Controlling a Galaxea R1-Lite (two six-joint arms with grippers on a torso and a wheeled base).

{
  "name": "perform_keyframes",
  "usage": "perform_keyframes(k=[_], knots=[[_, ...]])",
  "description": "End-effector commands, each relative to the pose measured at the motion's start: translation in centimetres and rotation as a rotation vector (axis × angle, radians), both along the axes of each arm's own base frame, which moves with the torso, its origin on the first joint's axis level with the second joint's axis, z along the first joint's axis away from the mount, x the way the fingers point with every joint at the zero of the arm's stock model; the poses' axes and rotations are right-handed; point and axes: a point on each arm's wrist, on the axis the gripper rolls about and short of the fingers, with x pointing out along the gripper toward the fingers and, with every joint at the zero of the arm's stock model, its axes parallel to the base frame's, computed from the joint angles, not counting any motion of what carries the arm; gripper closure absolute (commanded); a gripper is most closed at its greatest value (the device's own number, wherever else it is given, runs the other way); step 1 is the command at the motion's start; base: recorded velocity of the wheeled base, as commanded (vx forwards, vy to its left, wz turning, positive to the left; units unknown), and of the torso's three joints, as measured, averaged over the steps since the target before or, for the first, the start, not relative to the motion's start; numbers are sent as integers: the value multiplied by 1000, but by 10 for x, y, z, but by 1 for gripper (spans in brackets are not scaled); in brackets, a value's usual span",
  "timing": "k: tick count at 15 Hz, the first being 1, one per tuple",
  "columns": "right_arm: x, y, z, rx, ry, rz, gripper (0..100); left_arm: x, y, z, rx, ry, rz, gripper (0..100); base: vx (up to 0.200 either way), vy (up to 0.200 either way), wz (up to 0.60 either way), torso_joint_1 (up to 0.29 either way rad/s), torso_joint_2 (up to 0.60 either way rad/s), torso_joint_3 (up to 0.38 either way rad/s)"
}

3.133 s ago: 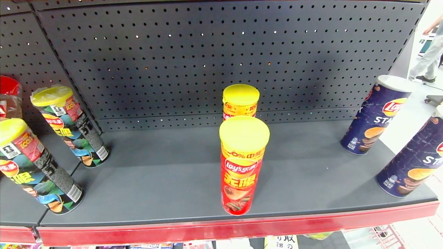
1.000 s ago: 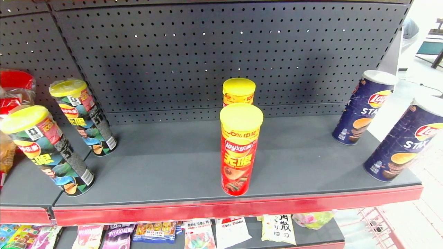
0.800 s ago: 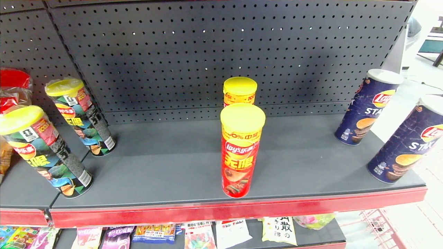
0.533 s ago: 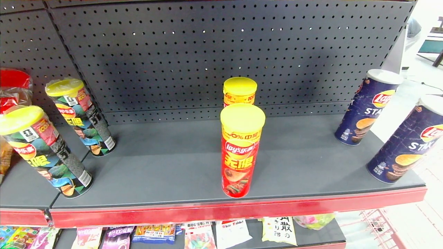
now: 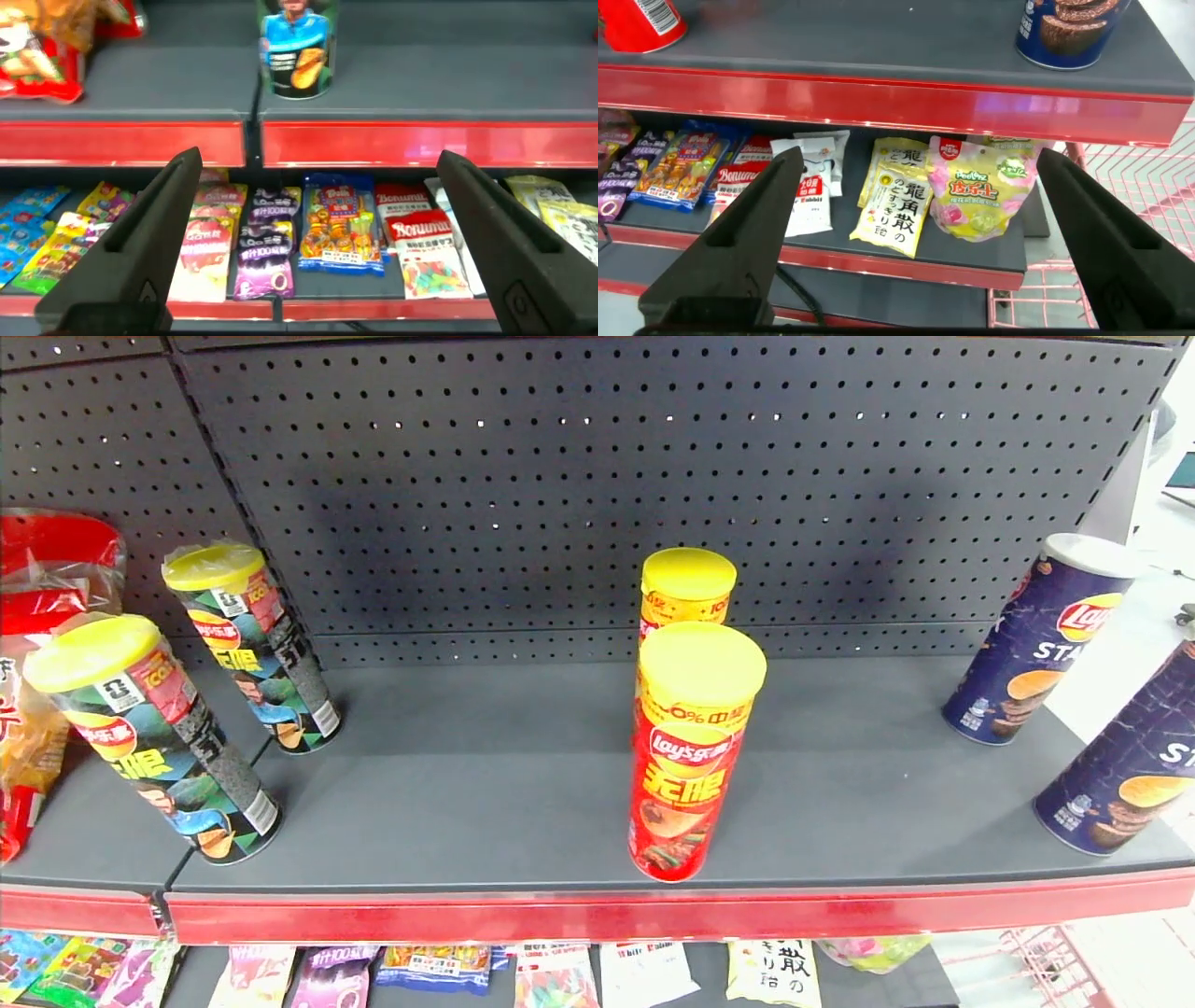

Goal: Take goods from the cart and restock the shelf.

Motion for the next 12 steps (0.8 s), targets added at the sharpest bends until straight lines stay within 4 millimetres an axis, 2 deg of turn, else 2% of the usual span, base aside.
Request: perform_keyframes(k=[1, 12], knots=[[0, 0, 0, -1, -1, 2, 0, 0, 0, 0, 0, 1, 1, 0, 0, 0, 0, 0, 0, 0], [0, 0, 0, 0, 4, 35, 0, 0, 0, 0, 0, 1, 1, 0, 0, 0, 0, 0, 0, 0]])
